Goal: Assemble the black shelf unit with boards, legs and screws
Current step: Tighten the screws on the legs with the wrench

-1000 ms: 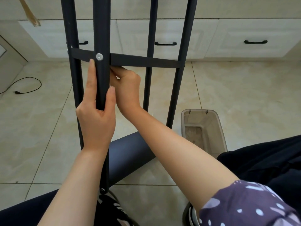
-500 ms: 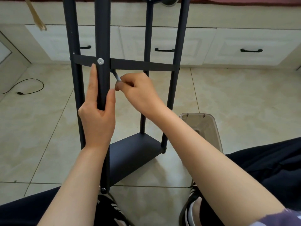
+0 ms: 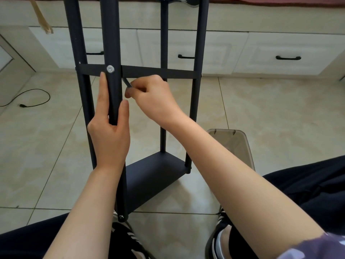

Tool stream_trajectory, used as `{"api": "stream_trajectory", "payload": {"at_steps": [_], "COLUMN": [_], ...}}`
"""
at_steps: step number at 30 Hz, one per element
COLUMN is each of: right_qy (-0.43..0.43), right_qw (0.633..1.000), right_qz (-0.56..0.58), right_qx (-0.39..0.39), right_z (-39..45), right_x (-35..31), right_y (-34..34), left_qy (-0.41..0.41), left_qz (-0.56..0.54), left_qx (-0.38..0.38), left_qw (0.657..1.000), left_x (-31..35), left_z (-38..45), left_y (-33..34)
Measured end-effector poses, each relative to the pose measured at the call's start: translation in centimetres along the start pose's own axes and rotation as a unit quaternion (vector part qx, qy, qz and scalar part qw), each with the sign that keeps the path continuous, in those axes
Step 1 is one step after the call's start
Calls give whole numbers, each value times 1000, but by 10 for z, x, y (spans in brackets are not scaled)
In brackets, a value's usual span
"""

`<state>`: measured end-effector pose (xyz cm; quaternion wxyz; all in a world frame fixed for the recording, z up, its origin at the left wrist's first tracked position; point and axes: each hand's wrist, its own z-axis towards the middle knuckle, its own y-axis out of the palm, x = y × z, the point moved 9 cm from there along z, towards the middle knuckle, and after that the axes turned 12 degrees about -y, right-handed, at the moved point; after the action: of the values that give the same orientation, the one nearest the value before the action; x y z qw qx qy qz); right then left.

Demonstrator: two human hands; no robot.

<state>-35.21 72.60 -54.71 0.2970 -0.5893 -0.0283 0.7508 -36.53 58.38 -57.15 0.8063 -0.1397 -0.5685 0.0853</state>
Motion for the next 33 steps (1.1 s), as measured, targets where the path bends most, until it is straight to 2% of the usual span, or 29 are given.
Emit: {"api": "stream_trajectory", "payload": {"at_steps": [7,18,27,33], "right_qy": [12,-28,-84,-78], "right_qw": [999,999,985,977], "right_qz": [42,-3,47,60], "right_qx": [-7,43,145,189], "right_z": [-1,-1,0,9], "right_x": [5,11,20,28], "right_y": [2,4,11,14], "left_qy": [11,34,34,53], "left_qz": [1,2,-5,5], "left_qx": [-1,-5,-21,-21], "left_qw": [1000,999,999,998], "left_x": [4,7,11,13], "left_z": [0,-3,-5,-6], "left_y": [2,5,9,11]}}
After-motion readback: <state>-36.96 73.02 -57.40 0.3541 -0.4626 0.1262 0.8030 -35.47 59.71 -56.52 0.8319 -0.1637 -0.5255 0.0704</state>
